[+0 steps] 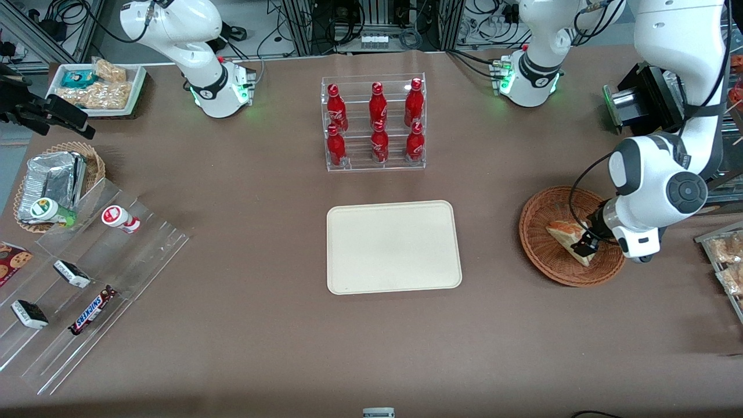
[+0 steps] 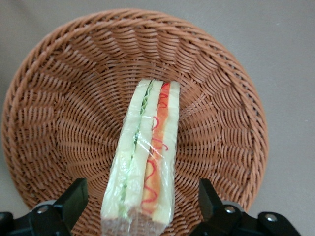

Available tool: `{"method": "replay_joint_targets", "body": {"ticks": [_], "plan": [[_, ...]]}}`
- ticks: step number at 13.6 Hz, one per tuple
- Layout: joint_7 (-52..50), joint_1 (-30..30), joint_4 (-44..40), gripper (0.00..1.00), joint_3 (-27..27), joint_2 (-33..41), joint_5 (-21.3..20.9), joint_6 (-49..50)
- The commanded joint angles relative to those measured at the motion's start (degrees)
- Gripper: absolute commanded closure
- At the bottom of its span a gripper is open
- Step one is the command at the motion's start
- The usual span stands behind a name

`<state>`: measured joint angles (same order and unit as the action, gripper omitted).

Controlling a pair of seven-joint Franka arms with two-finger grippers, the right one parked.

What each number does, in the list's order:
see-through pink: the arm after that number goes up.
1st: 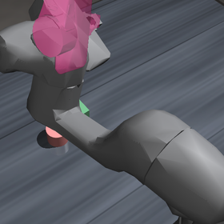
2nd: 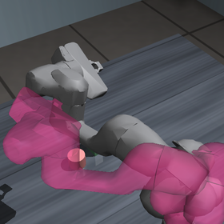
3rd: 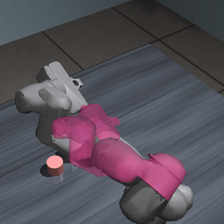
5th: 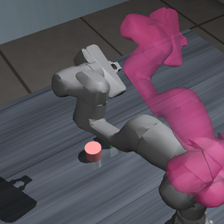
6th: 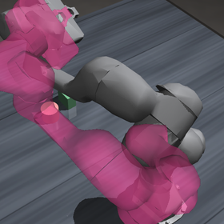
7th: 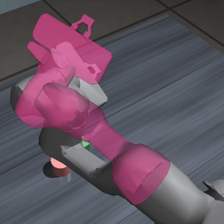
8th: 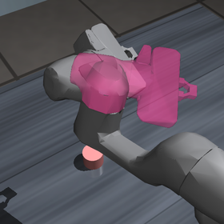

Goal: Place sandwich from basket to tray
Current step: 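Close the left gripper on the sandwich and lift it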

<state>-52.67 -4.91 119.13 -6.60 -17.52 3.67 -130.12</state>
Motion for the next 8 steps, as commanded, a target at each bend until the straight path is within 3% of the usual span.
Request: {"method": "replay_joint_targets", "body": {"ticks": [1, 2, 3, 4, 8], "plan": [[-3.8, -0.4, 0.1, 0.36, -0.1, -1.8, 0.6, -1.7], [-4.2, -0.6, 0.4, 0.68, 0.0, -2.3, 0.4, -1.6], [-3.8, -0.6, 0.7, 0.91, 0.1, -2.3, 0.1, -1.3], [-3.2, -0.6, 0.5, 0.97, 0.1, -2.1, 0.0, -0.5], [-0.8, -1.8, -8.4, 0.98, 0.7, -1.5, -0.1, 11.4]]}}
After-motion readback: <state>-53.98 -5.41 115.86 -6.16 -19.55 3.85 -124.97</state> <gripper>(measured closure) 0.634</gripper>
